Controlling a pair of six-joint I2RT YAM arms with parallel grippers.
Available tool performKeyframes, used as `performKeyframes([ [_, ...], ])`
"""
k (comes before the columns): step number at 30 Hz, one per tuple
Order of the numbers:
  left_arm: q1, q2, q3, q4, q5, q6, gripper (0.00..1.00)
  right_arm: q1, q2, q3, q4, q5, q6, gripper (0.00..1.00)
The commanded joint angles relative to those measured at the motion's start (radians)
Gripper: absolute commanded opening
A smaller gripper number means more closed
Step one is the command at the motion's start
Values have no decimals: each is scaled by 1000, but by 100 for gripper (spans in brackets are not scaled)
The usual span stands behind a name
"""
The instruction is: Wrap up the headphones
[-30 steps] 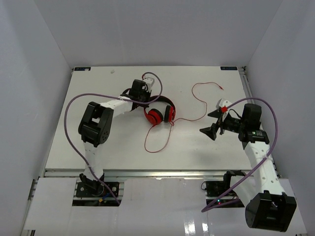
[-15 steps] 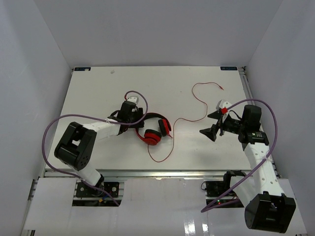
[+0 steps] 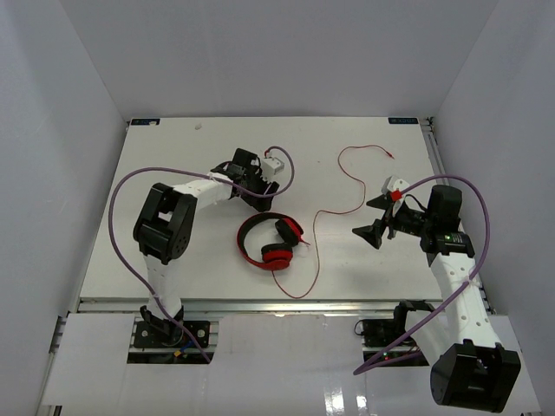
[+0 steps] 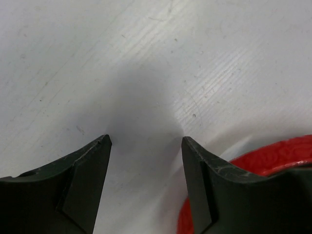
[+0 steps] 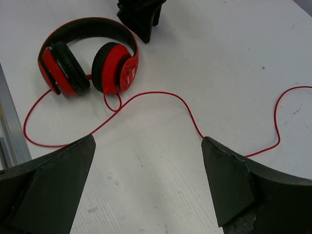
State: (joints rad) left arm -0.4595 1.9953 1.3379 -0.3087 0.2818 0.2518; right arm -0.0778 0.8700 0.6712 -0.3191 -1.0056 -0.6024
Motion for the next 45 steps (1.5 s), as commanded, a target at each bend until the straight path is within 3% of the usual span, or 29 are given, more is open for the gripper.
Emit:
performKeyframes([
  [1,2,-80,-59,-80,35,94,73,-5,-6,-5,23,-27,-4,96],
  [9,19,-232,-34,4,-131,-81,83,-5,-15,-7,20,-31,-1,96],
  [15,90,-411,-94,-38,-236,-372,84,-8,-23,-10,18,-33,0,96],
  [20,180,-575,-273,-173,-73,-631,78,-10,-23,-13,20,-39,-2,95],
  [23,180,-662,-442,-206,25,-690,72,-10,-19,-13,20,-47,-4,95],
  [27,169,-731,-585,-208,40,-733,70,-11,-16,-16,22,-57,-4,95],
  [40,105,-509,-502,-132,28,-723,70,-18,-33,-30,22,-58,-5,95],
  [45,41,-427,-483,-132,-73,-719,64,-20,-34,-30,23,-60,-7,95],
])
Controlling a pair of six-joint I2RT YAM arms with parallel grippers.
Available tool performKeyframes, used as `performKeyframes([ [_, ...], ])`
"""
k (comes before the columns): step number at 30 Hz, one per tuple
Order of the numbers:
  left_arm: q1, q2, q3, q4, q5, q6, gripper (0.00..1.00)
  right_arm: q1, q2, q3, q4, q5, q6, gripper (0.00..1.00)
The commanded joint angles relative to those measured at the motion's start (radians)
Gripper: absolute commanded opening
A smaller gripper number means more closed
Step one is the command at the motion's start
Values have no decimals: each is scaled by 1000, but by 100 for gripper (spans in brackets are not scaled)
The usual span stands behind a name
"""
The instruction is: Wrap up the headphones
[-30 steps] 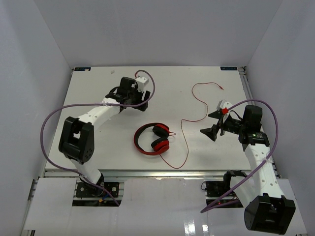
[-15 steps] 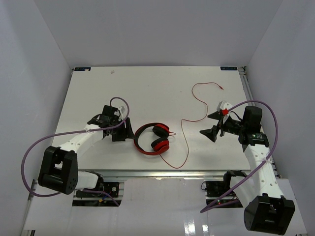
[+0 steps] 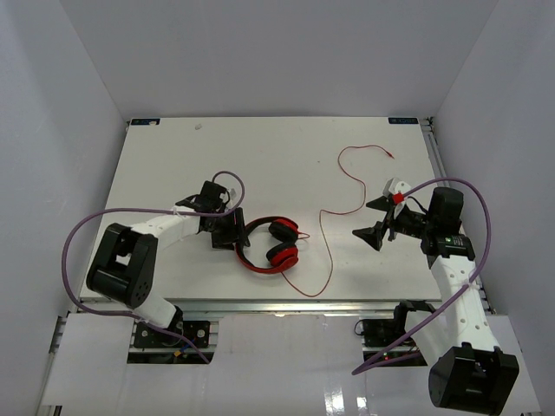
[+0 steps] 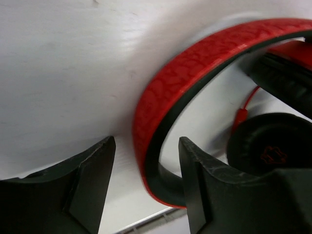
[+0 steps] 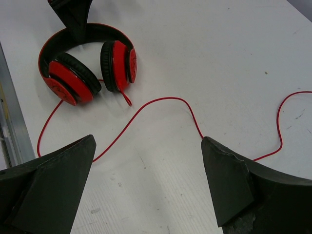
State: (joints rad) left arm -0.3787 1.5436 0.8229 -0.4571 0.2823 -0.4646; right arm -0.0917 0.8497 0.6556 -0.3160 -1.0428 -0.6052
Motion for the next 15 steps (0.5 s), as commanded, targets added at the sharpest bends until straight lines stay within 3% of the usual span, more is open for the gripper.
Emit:
performKeyframes([
  [1,-52,33,36,15,-104,0,62,-6,-12,-16,19,-23,-4,95],
  [10,-178,79,58,-61,-419,22,45,-11,-13,-17,18,-26,-5,95],
  [15,-206,106,31,-44,-474,7,37,-11,-14,-11,18,-34,1,95],
])
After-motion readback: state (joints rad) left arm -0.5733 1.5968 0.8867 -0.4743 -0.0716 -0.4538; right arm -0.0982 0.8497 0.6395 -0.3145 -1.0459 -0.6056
